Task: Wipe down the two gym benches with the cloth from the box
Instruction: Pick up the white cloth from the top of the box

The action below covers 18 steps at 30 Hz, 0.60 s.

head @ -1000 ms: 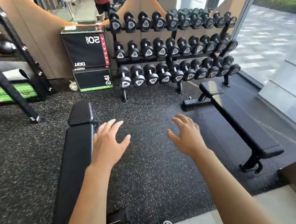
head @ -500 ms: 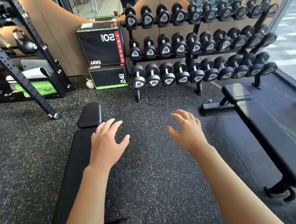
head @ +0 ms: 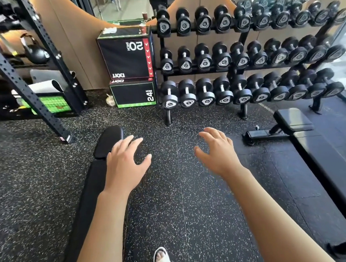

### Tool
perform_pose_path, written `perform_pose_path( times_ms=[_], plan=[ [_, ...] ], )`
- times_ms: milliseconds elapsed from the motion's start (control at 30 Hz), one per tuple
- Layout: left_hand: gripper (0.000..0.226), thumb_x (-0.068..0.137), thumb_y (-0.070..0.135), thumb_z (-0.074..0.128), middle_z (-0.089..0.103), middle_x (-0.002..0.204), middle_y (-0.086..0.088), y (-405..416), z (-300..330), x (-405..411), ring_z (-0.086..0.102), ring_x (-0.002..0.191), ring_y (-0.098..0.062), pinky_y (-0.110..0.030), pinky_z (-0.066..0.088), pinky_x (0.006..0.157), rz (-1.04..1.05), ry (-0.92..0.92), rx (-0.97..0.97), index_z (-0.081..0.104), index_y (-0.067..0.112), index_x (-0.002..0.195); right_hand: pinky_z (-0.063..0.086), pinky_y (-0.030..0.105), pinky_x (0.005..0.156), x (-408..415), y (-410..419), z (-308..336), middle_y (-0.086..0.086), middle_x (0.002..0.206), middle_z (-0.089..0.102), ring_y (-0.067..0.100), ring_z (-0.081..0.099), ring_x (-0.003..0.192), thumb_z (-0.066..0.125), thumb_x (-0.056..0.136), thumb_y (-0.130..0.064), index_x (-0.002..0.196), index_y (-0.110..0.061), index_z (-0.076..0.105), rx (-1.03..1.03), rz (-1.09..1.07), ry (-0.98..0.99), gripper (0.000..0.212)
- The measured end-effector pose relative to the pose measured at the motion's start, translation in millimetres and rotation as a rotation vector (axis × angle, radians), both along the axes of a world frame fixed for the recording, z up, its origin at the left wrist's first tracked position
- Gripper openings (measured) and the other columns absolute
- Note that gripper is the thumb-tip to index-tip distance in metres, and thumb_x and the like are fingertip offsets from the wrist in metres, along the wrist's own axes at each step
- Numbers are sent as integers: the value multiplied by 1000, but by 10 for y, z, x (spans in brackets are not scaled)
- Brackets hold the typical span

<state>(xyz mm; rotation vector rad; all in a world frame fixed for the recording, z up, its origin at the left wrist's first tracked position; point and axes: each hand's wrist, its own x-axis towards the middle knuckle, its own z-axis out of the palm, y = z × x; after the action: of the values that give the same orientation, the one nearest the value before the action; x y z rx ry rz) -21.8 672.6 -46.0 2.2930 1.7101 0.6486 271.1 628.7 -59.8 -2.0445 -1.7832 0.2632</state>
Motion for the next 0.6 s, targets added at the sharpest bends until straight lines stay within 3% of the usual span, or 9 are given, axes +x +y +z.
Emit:
perform_pose_path(
  times_ms=[600],
  plan=[
    [59,97,52,62,43,163,5,2129,346,-243,33,152,-22,-54,31,124,-8,-39,-8,52,30,151,24,53,122,-261,2082,382,-2,162,38,22,29,151,52,98,-55,152,-22,47,-3,-17,-27,63]
  ],
)
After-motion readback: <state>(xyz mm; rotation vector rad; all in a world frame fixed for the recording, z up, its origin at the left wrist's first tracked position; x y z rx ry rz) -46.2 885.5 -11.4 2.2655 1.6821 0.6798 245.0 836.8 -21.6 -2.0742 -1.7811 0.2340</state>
